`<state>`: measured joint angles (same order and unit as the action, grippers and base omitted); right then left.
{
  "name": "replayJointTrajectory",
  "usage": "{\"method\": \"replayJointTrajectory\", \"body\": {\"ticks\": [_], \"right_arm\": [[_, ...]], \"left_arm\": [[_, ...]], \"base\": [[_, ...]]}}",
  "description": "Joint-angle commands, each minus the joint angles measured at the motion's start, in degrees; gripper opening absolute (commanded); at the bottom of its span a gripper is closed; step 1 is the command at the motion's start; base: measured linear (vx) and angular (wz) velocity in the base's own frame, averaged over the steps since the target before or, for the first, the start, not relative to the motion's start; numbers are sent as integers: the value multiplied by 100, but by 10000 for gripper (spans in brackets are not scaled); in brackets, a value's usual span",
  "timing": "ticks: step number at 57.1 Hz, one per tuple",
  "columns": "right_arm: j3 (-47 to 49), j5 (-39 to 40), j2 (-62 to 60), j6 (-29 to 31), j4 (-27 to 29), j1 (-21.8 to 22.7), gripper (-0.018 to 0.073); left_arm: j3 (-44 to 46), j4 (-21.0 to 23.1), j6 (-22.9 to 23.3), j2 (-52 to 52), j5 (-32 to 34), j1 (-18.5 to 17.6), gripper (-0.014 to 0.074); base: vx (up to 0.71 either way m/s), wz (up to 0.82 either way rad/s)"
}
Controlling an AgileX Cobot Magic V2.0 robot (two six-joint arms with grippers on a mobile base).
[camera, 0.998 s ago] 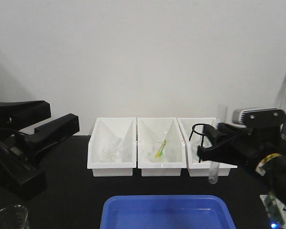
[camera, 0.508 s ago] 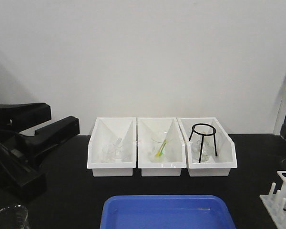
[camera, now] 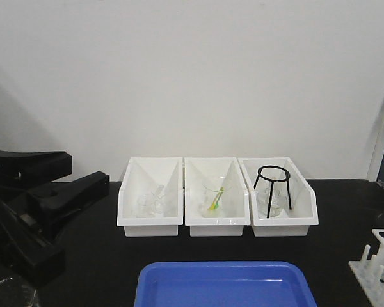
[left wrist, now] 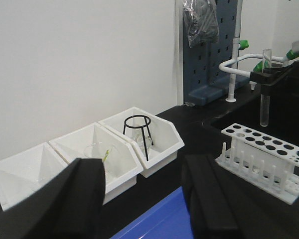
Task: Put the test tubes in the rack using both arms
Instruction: 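Carry the test tube with the right gripper above the white rack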
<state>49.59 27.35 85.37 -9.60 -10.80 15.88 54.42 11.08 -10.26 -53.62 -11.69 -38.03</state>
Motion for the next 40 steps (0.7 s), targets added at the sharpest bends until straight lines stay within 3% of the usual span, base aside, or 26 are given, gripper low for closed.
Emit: {"method": "replayJointTrajectory", "body": {"ticks": [1,22,40], "right_arm": [[203,674,-2,142,-32,32,-6],[203,1066,637,694,227,40,-6],[203,1109,777,448,184,375,-6]], "left_arm": [[225,-122,-4,42,412,13,449],[225,-161,-2,42,419,13,449],[225,-160,-2,42,483,13,449]], "base": [[0,0],[0,0],[0,0]]}}
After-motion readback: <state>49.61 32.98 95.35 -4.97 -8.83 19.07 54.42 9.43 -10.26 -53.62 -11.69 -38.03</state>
